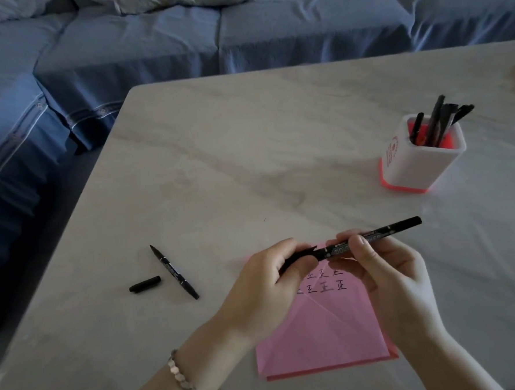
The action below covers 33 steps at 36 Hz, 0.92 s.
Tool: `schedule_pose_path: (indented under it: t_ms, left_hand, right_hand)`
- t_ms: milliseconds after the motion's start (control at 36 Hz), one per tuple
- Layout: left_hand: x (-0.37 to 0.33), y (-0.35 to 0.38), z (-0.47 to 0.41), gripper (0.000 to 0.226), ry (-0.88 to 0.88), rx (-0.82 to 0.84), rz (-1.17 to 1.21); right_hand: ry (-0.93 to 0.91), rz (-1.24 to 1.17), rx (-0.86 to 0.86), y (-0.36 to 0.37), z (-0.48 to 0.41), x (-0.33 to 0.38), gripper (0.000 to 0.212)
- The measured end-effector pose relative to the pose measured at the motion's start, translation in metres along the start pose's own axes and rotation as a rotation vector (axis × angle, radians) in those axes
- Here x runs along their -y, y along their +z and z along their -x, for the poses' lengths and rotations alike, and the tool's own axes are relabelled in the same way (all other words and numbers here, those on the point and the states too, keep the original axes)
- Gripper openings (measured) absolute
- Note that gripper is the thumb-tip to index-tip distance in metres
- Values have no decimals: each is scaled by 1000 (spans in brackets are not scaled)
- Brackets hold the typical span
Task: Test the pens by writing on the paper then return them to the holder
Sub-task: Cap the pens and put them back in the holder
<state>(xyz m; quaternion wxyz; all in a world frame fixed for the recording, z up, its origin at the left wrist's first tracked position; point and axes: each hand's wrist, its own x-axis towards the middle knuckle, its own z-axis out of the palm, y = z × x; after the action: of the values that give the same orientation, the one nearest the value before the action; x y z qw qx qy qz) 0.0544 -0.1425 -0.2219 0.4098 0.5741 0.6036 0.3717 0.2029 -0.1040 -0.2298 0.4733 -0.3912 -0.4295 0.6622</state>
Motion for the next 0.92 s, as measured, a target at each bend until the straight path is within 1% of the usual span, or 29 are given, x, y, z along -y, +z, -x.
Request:
schedule_pose_path:
  t_ms: [56, 111, 139, 167, 222, 278, 306, 333, 417, 472, 528, 583, 639, 694, 806, 861, 917]
  left_hand:
    - [-1, 3, -4, 11, 87, -42, -108]
    - [1, 7, -8, 17, 209, -112, -269]
    - [2, 10, -11, 20, 261, -140, -349]
    - [4, 12, -13, 23, 287, -149, -409]
    - [6, 17, -19, 29, 274, -115, -436]
    - [6, 23, -24, 28, 203, -87, -370]
    - [5, 25, -27, 25, 167, -90, -343]
    - [3, 28, -31, 25, 139, -97, -330]
    - [-3, 31, -36, 40, 82, -96, -313]
    - [-6, 30, -36, 40, 77, -102, -311]
    - [-6, 28, -35, 36, 61, -92, -324]
    - [-2, 27, -33, 30, 60, -81, -339]
    - [4, 26, -33, 23, 60, -77, -343]
    - [9, 25, -34, 18, 44, -78, -332]
    - [11, 21, -34, 17, 14, -85, -344]
    - [11, 17, -33, 16, 7, -80, -356]
    - [12, 14, -32, 16, -10, -76, -361]
  right_hand:
    - [8, -31, -35, -2, -1, 0, 55]
    - [16, -41, -96, -3, -2, 1, 55]
    - [19, -40, -129, -4, -2, 2, 51]
    - [27, -42, -157, -6, -2, 3, 42]
    - [38, -17, -187, -11, -5, 5, 24]
    - [22, 73, -197, -18, -11, 8, 15]
    - [-22, 122, -208, -22, -16, 12, 11]
    - [-97, 174, -230, -26, -22, 18, 11]
    - [-450, 370, -393, -51, -50, 45, 23]
    - [-652, 512, -499, -68, -70, 65, 21]
    - [-723, 628, -547, -82, -89, 79, 15]
    - [-693, 778, -578, -89, -106, 85, 17]
    - [-602, 896, -580, -94, -120, 82, 19]
    - [-509, 958, -577, -94, -129, 76, 19]
    - [-382, 974, -543, -93, -139, 68, 17]
    - [-345, 941, -538, -92, -141, 67, 22]
    - [-369, 946, -545, -93, -141, 65, 29]
